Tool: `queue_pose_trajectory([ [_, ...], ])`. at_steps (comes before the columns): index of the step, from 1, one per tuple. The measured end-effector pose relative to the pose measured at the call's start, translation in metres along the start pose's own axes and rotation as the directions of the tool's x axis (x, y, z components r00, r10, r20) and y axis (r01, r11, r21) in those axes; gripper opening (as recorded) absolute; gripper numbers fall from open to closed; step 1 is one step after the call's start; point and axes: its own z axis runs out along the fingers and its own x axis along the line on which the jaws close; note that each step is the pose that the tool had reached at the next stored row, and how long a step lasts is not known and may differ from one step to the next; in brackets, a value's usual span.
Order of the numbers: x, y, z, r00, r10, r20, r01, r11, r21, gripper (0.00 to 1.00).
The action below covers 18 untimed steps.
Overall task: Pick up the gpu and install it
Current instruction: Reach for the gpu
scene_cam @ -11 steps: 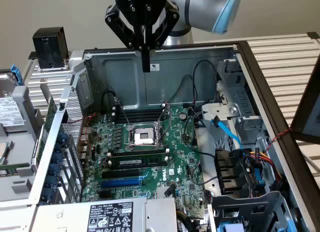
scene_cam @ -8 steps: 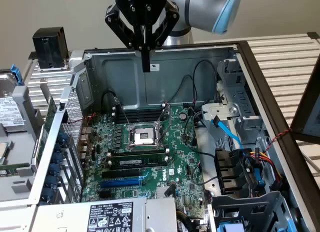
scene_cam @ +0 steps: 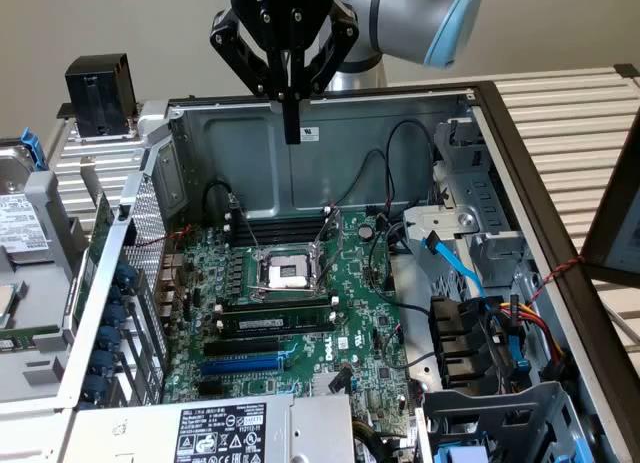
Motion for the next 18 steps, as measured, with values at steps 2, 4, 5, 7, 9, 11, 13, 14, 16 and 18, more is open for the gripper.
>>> queue_pose_trajectory([
  [2,0.001,-0.0001,-0.0001,1.0,0.0,-0.0001,0.0,1.0,0.0001,0.11],
  [4,0.009,-0.0006,-0.0002,1.0,0.0,0.0019,0.0,1.0,-0.0001,0.11],
  [5,0.014,-0.0009,-0.0003,1.0,0.0,0.0028,0.0,1.0,-0.0003,0.11],
  [7,0.022,-0.0016,-0.0005,1.0,0.0,0.0038,0.0,1.0,-0.0002,0.11],
  [9,0.032,-0.0022,-0.0007,1.0,0.0,0.0039,0.0,1.0,-0.0003,0.11],
  [11,0.041,-0.0029,-0.0007,1.0,0.0,0.0039,0.0,1.0,-0.0006,0.11],
  [13,0.05,-0.0035,-0.0004,1.0,0.0,0.0039,0.0,1.0,-0.0009,0.11],
  [14,0.054,-0.0039,-0.0001,1.0,0.0,0.0038,0.0,1.0,-0.0013,0.11],
  [16,0.063,-0.0046,0.0003,1.0,0.0,0.0038,0.0,1.0,-0.0021,0.11],
  [18,0.072,-0.0052,0.0009,1.0,0.0,0.0038,0.0,1.0,-0.0026,0.11],
])
